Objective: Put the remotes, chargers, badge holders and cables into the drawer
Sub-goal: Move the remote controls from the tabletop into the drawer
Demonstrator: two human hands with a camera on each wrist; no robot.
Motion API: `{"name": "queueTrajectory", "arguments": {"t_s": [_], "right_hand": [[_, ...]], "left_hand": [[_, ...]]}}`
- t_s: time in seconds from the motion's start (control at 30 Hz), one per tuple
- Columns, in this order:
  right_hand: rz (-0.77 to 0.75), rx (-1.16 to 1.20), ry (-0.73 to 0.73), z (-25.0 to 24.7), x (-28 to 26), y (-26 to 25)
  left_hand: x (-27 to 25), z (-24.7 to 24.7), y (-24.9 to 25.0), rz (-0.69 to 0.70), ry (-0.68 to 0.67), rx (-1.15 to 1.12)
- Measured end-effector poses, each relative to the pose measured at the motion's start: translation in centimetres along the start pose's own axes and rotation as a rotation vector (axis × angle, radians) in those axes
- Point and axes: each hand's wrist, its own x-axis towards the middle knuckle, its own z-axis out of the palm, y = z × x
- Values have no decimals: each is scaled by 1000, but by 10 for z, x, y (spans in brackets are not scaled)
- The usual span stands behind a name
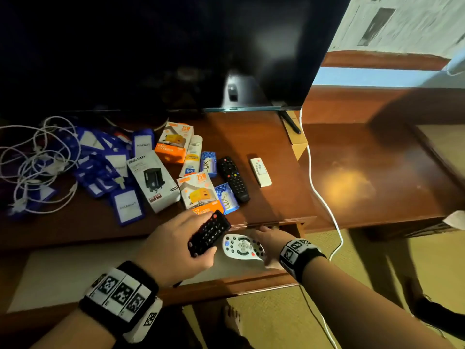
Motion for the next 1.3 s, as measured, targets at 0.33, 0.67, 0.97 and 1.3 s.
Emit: {"name": "queueTrajectory", "arguments": {"t_s": [0.33,0.67,0.97,1.3], "right_hand": [[156,110,-36,18,34,9],[184,198,6,19,45,16],[216,251,-63,14,54,14],[238,138,10,14,26,24]], "left_hand": [[-9,12,-18,-103,-96,19],[-15,21,-29,-258,-225,102],[-6,31,-33,-392,-414,205],[25,70,-28,-397,-548,419]]}}
